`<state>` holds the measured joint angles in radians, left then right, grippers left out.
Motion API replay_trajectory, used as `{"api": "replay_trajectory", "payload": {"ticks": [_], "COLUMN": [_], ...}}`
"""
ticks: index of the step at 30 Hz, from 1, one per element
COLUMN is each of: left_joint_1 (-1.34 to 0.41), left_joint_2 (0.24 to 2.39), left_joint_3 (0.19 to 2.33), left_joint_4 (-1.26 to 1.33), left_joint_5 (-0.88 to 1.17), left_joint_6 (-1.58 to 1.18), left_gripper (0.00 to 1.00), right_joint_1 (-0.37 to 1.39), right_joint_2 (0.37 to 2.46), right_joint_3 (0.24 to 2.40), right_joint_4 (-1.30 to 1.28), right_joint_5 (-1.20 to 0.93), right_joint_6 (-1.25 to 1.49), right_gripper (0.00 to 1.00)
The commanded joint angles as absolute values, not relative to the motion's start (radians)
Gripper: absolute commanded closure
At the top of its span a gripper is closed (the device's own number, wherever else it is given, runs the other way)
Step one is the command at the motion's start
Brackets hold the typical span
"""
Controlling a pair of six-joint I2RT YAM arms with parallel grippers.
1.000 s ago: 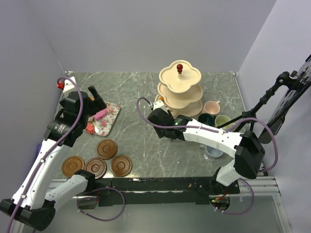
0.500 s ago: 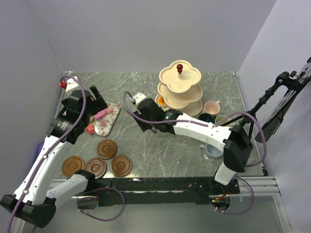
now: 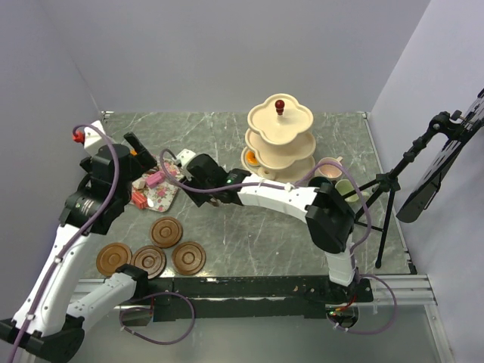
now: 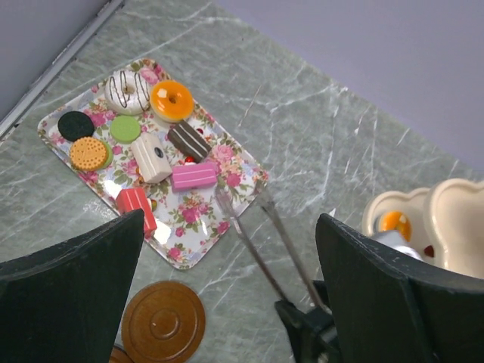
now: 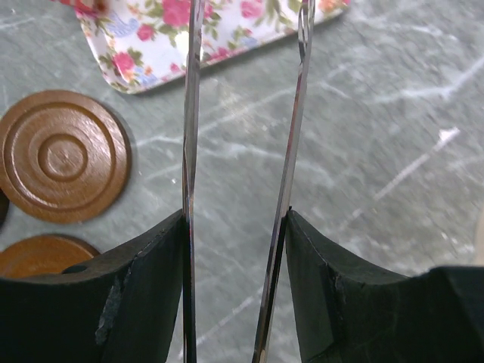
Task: Serve the afternoon tea
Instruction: Place the desert on the desert table, then pick up the desert from the tray.
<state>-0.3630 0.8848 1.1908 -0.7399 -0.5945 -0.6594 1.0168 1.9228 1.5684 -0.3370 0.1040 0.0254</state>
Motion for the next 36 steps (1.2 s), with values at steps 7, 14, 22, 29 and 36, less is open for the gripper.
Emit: {"api": "replay_trajectory", "payload": {"ticks": [7, 14, 22, 29, 36], "left_joint_1": [-0.423, -0.443, -0.465, -0.471, -0.477], "left_joint_2": [0.827, 0.813, 0.808, 0.801, 0.792], "left_joint_3": [1.243, 1.235, 1.223, 1.218, 1.215], "left_joint_4": [-0.772, -0.79, -0.793, -0.798, -0.802], "left_joint_5": [-0.729, -0.744, -0.75, -0.762, -0.773], "left_joint_6": [-0.689, -0.699, -0.709, -0.713, -0.719], "left_gripper": [0.0, 0.0, 0.0, 0.0, 0.0], "right_joint_1": [1.028, 1.043, 1.065, 1.074, 1.072], "right_joint_2": [2.083, 2.132, 2.167, 2.22, 2.24], "right_joint_3": [1.765, 1.827, 1.868, 1.925, 1.948], "right_joint_4": [-0.299, -0.324, -0.354, -0.402, -0.425], "right_joint_5": [0.063, 0.06, 0.063, 0.089, 0.126], "right_joint_6": [-0.031, -0.054, -0.074, -0.074, -0.068], "right_gripper": [0.4, 0.37, 0.35, 0.34, 0.33]}}
